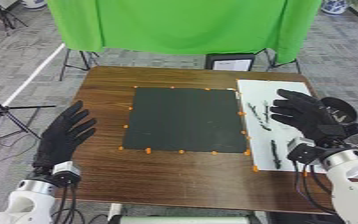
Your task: Arrange flowers
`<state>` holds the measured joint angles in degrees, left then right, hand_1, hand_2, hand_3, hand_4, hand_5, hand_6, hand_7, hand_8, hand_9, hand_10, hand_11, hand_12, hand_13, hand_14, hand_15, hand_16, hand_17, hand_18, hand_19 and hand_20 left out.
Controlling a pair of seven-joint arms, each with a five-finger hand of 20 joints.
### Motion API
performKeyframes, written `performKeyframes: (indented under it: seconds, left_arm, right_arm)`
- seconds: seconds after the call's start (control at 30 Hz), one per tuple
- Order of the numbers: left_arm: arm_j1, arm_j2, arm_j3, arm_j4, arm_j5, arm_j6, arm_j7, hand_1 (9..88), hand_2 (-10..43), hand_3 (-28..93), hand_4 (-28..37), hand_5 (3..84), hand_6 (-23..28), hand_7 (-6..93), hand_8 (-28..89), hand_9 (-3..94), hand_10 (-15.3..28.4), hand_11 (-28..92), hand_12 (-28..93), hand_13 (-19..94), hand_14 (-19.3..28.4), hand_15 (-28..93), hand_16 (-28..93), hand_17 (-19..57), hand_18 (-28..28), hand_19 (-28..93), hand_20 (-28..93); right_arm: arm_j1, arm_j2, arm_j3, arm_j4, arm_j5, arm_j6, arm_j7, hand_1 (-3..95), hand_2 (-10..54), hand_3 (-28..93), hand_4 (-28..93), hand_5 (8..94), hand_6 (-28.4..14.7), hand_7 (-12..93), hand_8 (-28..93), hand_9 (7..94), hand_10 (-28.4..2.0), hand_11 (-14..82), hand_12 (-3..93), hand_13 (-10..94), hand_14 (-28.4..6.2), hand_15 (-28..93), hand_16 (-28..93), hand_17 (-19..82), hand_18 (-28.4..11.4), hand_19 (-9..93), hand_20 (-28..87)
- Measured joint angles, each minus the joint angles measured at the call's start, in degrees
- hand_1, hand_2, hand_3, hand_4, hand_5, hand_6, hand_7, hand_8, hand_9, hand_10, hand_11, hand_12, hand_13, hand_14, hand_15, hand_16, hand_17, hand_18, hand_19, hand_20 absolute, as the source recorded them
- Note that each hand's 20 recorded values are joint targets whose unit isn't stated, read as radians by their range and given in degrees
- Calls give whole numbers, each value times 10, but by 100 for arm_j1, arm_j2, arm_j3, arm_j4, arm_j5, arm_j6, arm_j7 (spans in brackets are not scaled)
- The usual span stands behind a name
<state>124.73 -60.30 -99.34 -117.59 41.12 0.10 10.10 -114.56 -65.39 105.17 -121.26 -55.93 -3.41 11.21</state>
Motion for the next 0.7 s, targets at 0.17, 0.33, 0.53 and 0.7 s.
performKeyframes:
  seconds: [0.17,0.33,0.53,0.7]
  left_arm:
    - [-4,-1,2,0,0,0,0,242,-62,701,-283,256,36,193,-107,219,114,190,173,181,161,321,-3,-89,216,407,99]
    - [-2,-2,0,0,0,0,0,242,-62,700,-283,256,36,193,-108,219,114,190,172,182,161,321,-3,-89,216,408,99]
    - [-1,-2,0,0,0,-1,2,242,-61,699,-283,257,36,191,-107,218,114,189,173,181,160,320,-3,-89,216,408,100]
    - [4,3,-2,0,0,-2,2,243,-62,700,-283,257,36,191,-107,218,114,188,173,182,161,320,-2,-89,215,407,99]
  right_arm:
    - [7,0,0,0,-19,-7,9,231,-95,874,-283,346,-32,320,-156,374,-137,265,258,311,-99,389,206,52,-200,482,233]
    - [30,3,-10,0,-19,-7,12,231,-95,874,-283,346,-32,320,-156,374,-136,266,258,310,-100,388,206,52,-200,482,233]
    - [35,99,-31,2,-108,-20,24,234,-95,873,-283,348,-31,323,-157,377,-135,270,258,315,-98,391,206,54,-199,483,234]
    - [13,236,11,-7,-198,-44,41,235,-95,873,-283,348,-31,324,-158,377,-135,270,257,315,-100,397,207,54,-201,487,237]
